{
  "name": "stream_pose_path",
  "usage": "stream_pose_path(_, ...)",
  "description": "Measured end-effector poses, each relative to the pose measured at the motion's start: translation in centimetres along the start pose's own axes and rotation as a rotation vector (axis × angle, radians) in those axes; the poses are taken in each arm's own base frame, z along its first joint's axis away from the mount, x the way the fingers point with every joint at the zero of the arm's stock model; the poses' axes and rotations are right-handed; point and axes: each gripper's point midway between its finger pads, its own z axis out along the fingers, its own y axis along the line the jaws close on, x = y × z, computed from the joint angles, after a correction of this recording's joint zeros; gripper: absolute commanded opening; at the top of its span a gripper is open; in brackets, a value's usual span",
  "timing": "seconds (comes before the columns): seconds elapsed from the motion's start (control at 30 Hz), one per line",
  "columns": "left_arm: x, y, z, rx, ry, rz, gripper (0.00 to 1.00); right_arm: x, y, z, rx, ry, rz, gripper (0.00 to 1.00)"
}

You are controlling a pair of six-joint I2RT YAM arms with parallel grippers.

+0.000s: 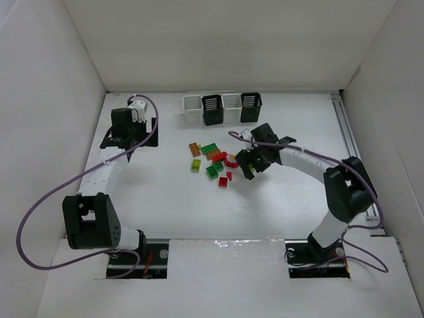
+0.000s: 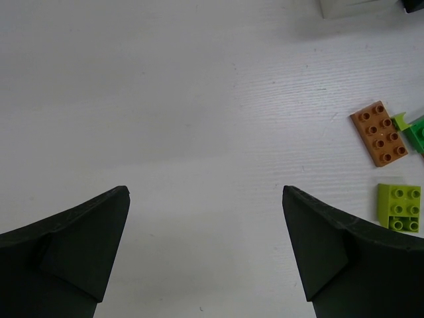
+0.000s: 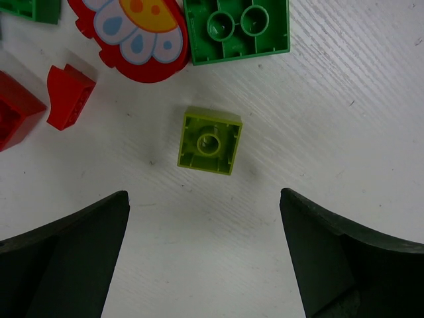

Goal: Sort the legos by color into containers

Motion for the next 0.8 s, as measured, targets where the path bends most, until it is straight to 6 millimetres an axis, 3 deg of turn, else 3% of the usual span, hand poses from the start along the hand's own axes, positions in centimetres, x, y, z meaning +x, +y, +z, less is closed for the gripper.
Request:
stream_pose_path(0.23,1.3,0.1,0.0,-0.007,0.025,0.014,0.99,-0.7,0.7,0.7,0.0,0.005,0.04,0.96)
stream_pose_path(0.43,1.2,0.5,-0.1,-0.024,0.021,0.022,0.99,-1.3,1.0,2.0,0.024,0.02,0.065,0.91)
stream_pose_path(0.67,1.2,1.6,-0.2,-0.049,0.021,0.012,0.99,-1.6,0.5,2.9,0.055,0.028,0.087,0.7)
stream_pose_path(0.8,1.2,2.0,-0.2,-0.062,0.02,0.014,0.99,-1.9,-0.2,2.9,0.07,0.015,0.099,0.49)
